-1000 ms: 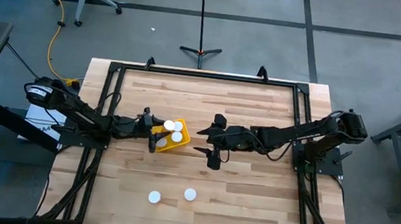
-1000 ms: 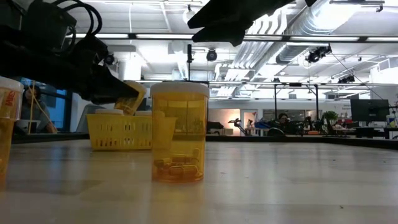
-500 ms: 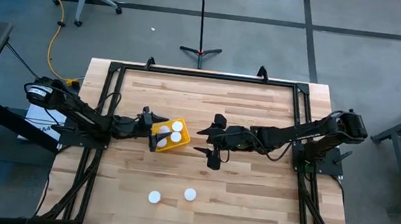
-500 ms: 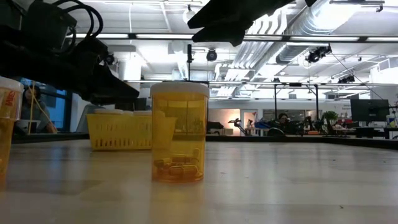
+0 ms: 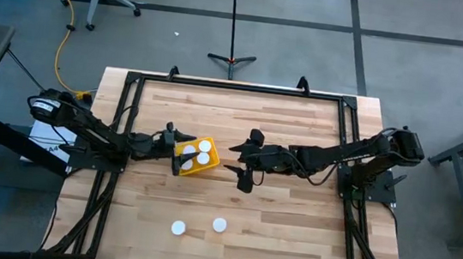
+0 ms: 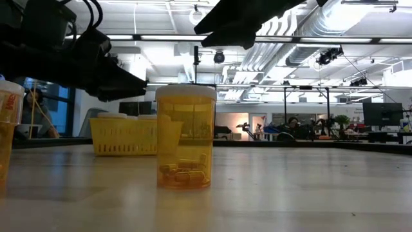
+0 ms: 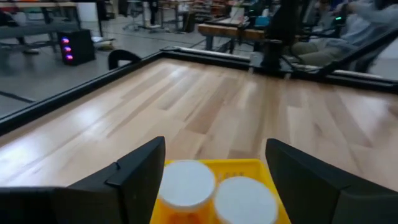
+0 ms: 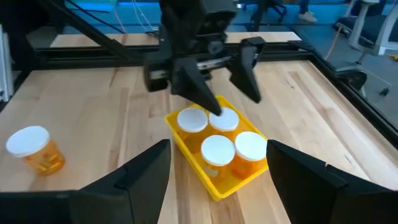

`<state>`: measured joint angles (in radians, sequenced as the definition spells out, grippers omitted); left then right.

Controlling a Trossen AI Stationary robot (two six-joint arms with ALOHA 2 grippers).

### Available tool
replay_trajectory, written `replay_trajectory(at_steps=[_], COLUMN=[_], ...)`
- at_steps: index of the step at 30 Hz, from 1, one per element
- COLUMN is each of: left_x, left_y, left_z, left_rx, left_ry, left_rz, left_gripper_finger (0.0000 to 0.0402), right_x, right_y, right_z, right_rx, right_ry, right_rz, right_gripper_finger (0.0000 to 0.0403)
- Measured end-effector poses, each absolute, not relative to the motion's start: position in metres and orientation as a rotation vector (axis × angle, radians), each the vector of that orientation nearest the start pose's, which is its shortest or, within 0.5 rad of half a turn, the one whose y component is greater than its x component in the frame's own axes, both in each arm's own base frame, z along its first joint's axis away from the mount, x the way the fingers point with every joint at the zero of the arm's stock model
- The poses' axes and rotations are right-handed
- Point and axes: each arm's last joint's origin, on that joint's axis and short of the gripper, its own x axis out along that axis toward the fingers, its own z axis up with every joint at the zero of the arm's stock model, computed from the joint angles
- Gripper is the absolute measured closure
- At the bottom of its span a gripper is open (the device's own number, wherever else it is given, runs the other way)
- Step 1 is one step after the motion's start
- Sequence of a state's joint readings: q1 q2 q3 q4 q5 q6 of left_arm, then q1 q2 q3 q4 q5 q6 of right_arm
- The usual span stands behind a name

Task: Pick and place pill bottles into a basket
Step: Adjust the orange pill bottles in the yellow basket

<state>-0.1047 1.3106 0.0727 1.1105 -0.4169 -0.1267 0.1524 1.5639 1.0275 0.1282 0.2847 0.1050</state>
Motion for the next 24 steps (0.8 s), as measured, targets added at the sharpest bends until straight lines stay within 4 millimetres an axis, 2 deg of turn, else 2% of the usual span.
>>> replay_trajectory(at_steps=[8,13,17,22,24], left_x=[0.183,0.182,0.18,0.179,0.182], left_y=[-0.009,-0.009,-0.011,-0.012,-0.012], left_z=[0.134,0.141,0.15,0.148,0.149], left_rx=[-0.107,-0.118,-0.13,-0.158,-0.175], left_ry=[0.108,0.07,0.026,0.093,0.136], left_rz=[0.276,0.255,0.178,0.153,0.153], left_gripper_finger=[0.0136,0.0183,0.0249,0.037,0.0378], right_x=[0.343,0.342,0.342,0.341,0.34], right_y=[0.045,0.046,0.049,0.049,0.048], right_z=[0.254,0.252,0.252,0.252,0.25], right_rx=[0.02,0.026,0.021,0.0,-0.005], right_ry=[0.413,0.432,0.431,0.431,0.447], right_rz=[-0.151,-0.15,-0.154,-0.214,-0.228], right_gripper_finger=[0.0157,0.0164,0.017,0.0177,0.0181])
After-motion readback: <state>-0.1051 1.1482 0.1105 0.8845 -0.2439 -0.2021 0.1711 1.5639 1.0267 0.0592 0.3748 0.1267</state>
